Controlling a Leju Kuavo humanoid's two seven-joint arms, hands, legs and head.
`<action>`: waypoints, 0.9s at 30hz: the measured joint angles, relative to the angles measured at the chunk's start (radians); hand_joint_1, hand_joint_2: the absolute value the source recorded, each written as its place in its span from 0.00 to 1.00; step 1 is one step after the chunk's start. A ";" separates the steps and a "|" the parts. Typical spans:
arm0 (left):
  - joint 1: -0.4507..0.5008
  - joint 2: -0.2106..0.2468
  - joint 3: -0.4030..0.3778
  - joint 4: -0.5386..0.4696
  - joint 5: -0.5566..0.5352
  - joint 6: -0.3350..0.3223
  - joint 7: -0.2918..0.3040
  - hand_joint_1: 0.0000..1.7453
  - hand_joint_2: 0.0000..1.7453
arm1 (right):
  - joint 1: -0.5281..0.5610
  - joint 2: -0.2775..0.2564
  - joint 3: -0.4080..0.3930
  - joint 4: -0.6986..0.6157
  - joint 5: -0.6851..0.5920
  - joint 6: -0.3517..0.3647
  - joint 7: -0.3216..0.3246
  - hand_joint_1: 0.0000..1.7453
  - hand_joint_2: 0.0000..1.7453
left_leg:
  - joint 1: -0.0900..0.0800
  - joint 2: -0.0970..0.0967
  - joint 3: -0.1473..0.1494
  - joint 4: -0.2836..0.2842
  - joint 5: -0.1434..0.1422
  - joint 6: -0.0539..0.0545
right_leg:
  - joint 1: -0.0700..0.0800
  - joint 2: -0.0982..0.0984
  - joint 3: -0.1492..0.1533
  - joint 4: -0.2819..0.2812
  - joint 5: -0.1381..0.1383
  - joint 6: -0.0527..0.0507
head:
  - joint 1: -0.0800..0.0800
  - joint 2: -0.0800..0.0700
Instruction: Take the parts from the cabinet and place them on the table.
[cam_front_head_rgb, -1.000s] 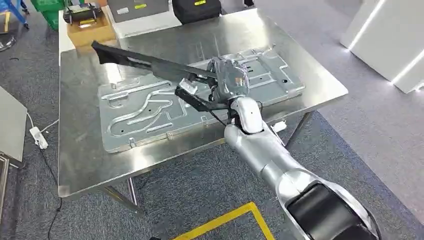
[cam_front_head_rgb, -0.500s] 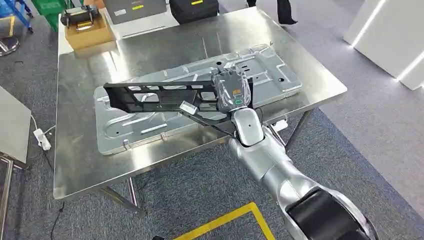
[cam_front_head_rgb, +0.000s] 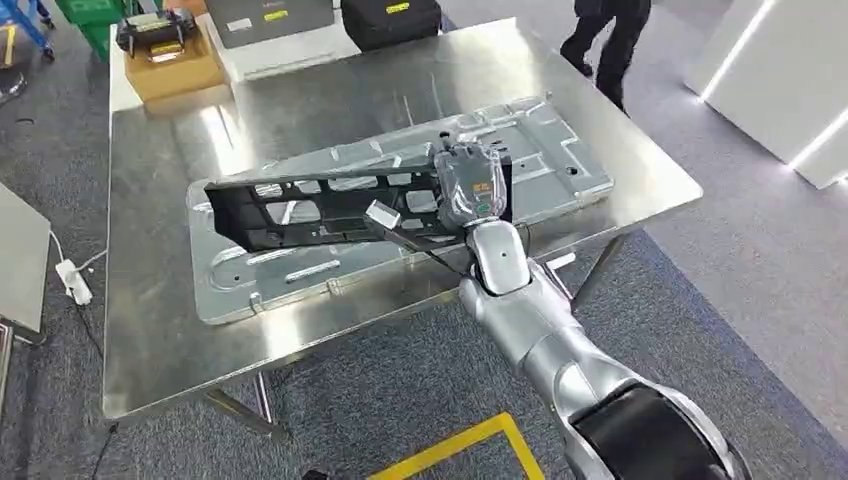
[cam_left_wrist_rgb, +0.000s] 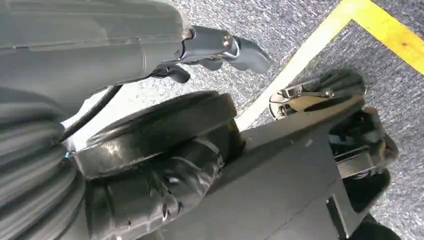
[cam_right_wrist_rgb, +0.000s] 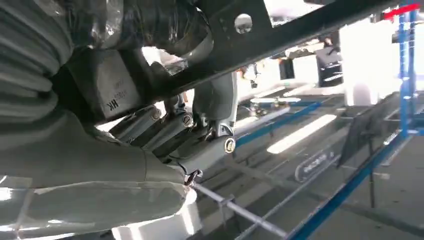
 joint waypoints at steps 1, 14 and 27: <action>-0.001 0.000 0.000 0.000 0.000 0.000 0.000 0.00 1.00 | -0.002 0.000 -0.001 0.002 -0.003 0.000 0.000 0.89 1.00 | 0.000 0.001 0.001 0.000 -0.002 0.005 | -0.002 0.000 -0.039 0.073 -0.033 0.002 | 0.000 0.000; -0.001 0.000 0.000 0.000 -0.002 -0.005 -0.008 0.00 1.00 | 0.008 0.000 -0.015 0.019 -0.018 0.000 -0.054 0.89 1.00 | -0.001 -0.004 0.007 0.030 -0.046 -0.033 | -0.014 0.002 -0.036 -0.039 0.077 -0.021 | -0.001 0.000; 0.005 -0.006 -0.008 0.000 -0.022 -0.014 -0.032 0.00 1.00 | 0.174 0.000 -0.198 -0.362 0.207 0.000 -0.258 0.89 1.00 | -0.010 -0.003 0.007 0.022 -0.030 -0.018 | -0.004 -0.002 -0.013 -0.045 0.061 -0.016 | -0.001 0.000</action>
